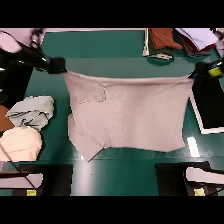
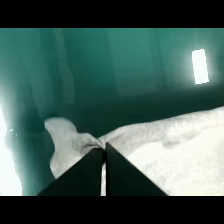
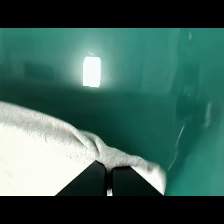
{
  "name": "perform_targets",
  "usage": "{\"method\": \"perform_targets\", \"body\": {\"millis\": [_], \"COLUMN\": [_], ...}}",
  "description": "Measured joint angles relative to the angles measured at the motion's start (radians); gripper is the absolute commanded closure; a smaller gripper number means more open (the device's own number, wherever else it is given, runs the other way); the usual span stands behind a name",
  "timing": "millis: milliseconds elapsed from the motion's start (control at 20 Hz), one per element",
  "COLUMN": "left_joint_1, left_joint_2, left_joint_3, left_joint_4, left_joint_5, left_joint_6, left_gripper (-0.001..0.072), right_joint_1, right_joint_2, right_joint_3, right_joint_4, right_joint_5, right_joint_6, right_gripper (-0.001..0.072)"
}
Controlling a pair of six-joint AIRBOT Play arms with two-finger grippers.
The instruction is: Fold the shirts.
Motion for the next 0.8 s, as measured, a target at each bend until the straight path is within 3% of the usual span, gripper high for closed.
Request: {"method": "perform_targets", "body": {"millis": [250,450,700,750,800], "left_joint_1": [0.0,0.0,0.0,0.0,0.0], "left_joint_2": [-0.127,-0.15,-0.157,-0.158,-0.158], "left_joint_3": [0.012,0.012,-0.095,-0.115,-0.132], "left_joint_4": [-0.032,-0.038,-0.042,-0.042,-0.039], "left_joint_5": [0.116,0.041,0.0,-0.003,-0.005], "left_joint_6": [0.013,0.017,0.03,0.03,0.027], "left_gripper": [0.0688,0.0688,0.0685,0.0463,0.0178], "right_joint_1": [0.001,0.004,0.007,0.008,0.009], "right_joint_2": [-0.172,-0.186,-0.136,-0.127,-0.121], "right_joint_3": [0.075,0.082,-0.082,-0.114,-0.14], "right_joint_4": [0.02,0.011,-0.034,-0.038,-0.041], "right_joint_5": [-0.076,-0.077,-0.133,-0.148,-0.162], "right_joint_6": [0.0,-0.028,-0.043,-0.043,-0.043], "right_gripper": [0.07,0.07,0.0697,0.0618,0.0361]}}
